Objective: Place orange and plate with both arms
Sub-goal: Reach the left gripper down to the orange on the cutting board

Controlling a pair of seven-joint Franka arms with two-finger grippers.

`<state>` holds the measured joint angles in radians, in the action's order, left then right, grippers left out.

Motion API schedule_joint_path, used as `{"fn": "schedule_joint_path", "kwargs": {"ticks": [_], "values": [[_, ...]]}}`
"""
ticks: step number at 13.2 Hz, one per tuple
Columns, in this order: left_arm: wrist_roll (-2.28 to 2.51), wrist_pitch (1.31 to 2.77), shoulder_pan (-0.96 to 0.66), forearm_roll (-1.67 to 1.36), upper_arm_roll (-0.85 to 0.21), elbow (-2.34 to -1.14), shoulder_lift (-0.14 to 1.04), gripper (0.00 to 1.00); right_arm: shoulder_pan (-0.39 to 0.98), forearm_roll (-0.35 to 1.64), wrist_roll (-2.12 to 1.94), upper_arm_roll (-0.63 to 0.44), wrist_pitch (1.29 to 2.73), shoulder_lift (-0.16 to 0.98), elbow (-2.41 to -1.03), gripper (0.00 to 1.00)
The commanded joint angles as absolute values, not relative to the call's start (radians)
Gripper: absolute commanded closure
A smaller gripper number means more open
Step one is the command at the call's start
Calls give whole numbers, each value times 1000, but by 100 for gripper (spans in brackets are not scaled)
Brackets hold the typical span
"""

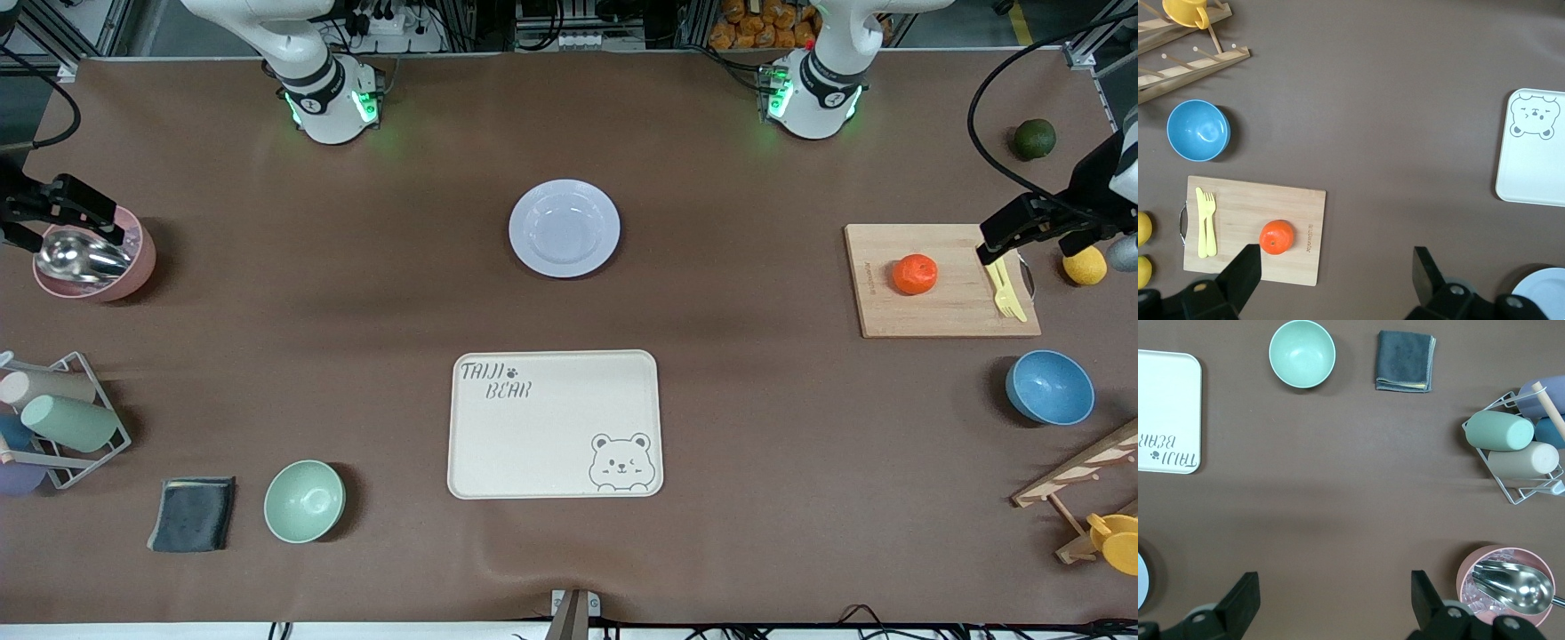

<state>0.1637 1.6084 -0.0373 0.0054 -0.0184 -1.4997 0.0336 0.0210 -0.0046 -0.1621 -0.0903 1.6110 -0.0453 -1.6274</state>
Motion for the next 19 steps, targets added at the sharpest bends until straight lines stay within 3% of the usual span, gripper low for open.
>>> {"fn": "schedule_joint_path", "kwargs": {"ticks": [1,5,7,10,14,17,19], "values": [[163,1601,-52,2,-12,-1491,43,0,17,-9,-158,-86,1605,-37,-1606,0],[146,1608,-40,5,-12,-1544,170,0,18,-9,-158,-86,1605,-37,-1606,0],[153,1667,-41,8,-11,-1667,193,0,18,-9,-158,-86,1605,-37,-1606,0],[184,1874,-32,61,-5,-1895,172,0,23,-9,-158,-84,1603,-19,-1606,0],[212,2031,34,126,-12,-2097,130,0,98,-9,-158,-86,1605,69,-1606,0],[209,2040,74,124,-15,-2129,149,0,182,-20,-163,-86,1629,200,-1576,0],[190,2046,127,127,-15,-2164,143,0,201,-20,-158,-86,1631,227,-1557,0]]}}
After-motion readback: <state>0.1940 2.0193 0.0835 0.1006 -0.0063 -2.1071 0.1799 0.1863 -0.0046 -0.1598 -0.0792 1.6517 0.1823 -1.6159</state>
